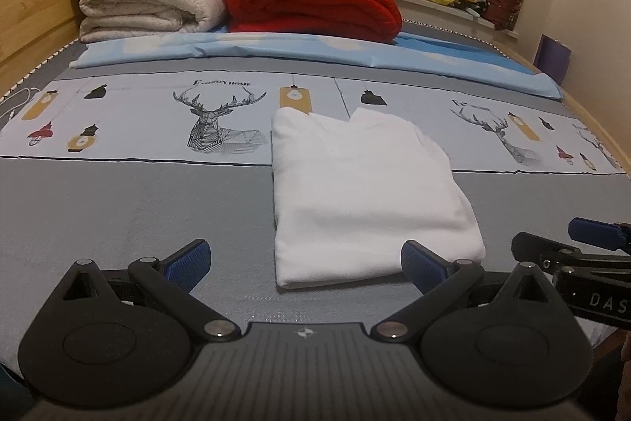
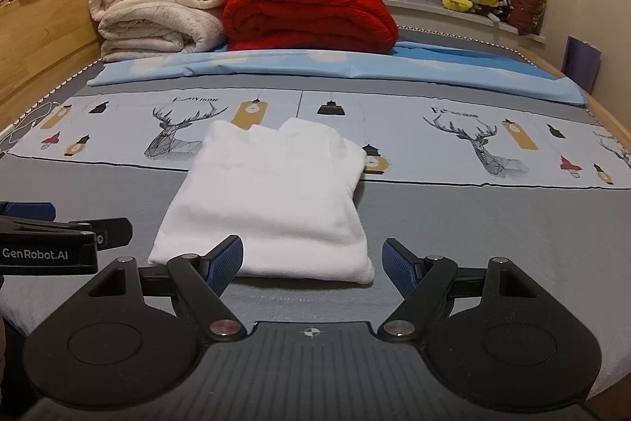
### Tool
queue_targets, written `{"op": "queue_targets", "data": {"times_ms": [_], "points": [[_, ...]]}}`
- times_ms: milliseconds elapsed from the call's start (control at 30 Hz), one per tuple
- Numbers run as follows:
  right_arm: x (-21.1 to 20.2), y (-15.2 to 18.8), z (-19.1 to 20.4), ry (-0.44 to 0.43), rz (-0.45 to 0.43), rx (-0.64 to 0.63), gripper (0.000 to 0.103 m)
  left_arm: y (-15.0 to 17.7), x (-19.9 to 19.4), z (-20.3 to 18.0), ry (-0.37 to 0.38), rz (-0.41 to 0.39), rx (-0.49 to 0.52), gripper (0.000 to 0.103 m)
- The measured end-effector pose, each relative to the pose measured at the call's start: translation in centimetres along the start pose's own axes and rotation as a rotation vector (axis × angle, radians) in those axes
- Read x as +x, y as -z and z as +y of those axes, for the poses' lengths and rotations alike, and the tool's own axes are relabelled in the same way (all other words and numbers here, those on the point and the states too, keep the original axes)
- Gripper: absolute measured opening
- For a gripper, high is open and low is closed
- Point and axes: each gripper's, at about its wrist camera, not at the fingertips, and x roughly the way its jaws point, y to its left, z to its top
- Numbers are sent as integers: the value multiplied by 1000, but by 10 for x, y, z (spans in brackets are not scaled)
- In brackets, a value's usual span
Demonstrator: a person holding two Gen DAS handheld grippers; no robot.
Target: Fold small clothes
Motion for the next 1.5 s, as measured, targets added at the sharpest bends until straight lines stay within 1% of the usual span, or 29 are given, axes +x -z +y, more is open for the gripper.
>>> {"op": "queue_targets", "data": {"times_ms": [600,1500], "points": [[3,-1,4,-13,12,-3,79,1,4,-4,29,3,33,103],[2,0,2,-21,21,-12,79,3,5,-8,48,6,46,103]]}}
